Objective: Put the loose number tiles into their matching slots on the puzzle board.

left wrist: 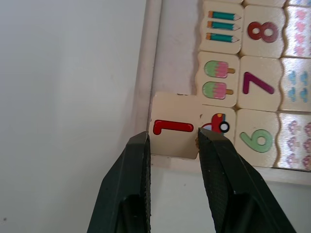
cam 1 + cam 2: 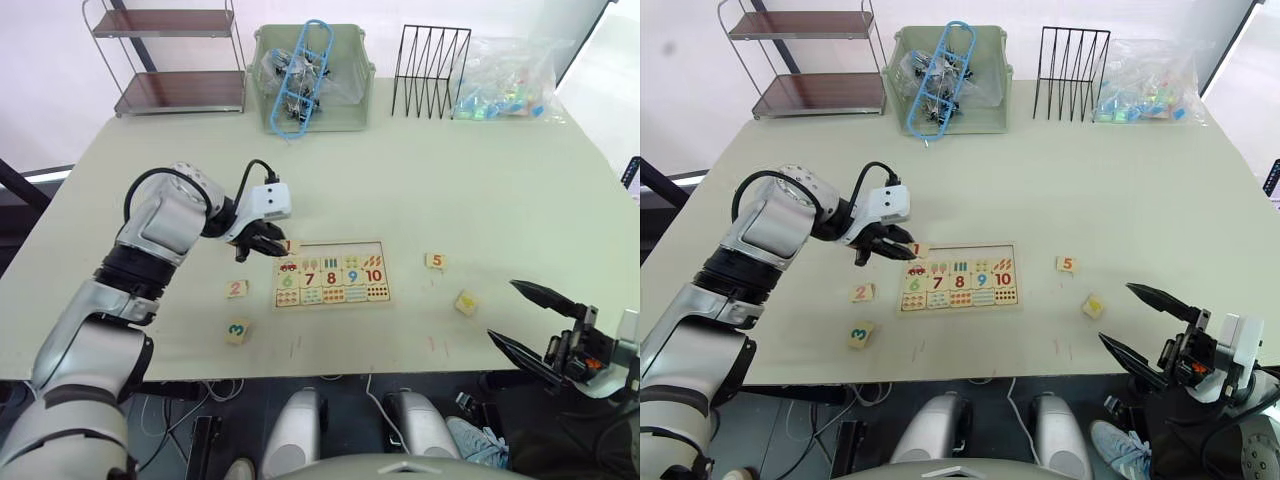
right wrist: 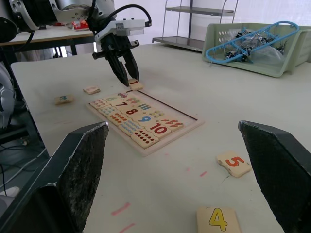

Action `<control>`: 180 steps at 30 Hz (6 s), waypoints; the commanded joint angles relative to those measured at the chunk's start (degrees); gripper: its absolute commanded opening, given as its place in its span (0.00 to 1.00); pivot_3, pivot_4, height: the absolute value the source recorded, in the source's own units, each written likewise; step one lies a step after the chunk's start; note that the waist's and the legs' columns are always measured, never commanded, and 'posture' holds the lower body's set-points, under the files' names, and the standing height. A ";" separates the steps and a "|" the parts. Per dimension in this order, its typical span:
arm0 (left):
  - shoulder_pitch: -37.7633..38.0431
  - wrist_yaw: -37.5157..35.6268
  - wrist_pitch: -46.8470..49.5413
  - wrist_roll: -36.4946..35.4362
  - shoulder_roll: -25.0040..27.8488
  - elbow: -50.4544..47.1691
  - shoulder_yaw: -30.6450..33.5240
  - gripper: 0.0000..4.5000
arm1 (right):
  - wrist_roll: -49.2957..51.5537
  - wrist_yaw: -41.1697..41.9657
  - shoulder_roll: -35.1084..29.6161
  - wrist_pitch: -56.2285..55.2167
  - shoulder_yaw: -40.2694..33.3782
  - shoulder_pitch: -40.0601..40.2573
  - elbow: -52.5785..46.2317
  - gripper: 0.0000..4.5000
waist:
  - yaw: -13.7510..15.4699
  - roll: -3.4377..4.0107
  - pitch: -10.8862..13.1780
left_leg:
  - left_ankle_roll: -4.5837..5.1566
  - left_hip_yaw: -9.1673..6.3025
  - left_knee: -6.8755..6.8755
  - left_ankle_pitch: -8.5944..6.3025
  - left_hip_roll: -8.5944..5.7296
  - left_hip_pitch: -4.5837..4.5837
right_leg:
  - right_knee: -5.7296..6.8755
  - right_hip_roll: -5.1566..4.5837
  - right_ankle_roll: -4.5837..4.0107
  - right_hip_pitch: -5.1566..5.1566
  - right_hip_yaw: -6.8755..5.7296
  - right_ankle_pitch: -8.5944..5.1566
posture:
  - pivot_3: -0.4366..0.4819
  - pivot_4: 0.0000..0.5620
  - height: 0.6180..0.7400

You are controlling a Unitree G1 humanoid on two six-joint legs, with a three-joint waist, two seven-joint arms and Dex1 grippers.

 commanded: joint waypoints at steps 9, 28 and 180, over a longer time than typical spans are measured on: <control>-0.30 0.94 -1.65 1.73 -0.11 1.19 -0.79 0.21 | 0.16 0.96 -0.48 -2.42 -0.80 -0.03 0.88 1.00 | 0.00 0.00 0.00 | 0.00 0.00 0.00 0.00 0.00 0.00 | 0.00 0.00 0.00 0.00 0.01 0.00 | 0.48 0.27 1.00; -0.53 0.99 -3.39 2.04 -1.77 3.05 -1.21 0.21 | -0.20 2.36 -0.35 -4.90 -1.06 -0.03 3.70 1.00 | 0.02 0.00 0.00 | 0.00 0.01 0.00 0.00 0.00 0.00 | 0.00 -0.01 0.00 0.00 0.01 0.00 | 0.48 0.27 1.00; -5.26 -5.81 -35.34 -3.04 -10.11 32.45 8.51 0.01 | -1.83 -0.45 0.88 -7.58 1.66 0.66 3.90 1.00 | 0.03 0.00 0.01 | 0.00 -0.01 0.07 0.00 -0.02 -0.02 | 0.03 0.00 0.01 0.00 -0.02 0.01 | 0.48 0.27 1.00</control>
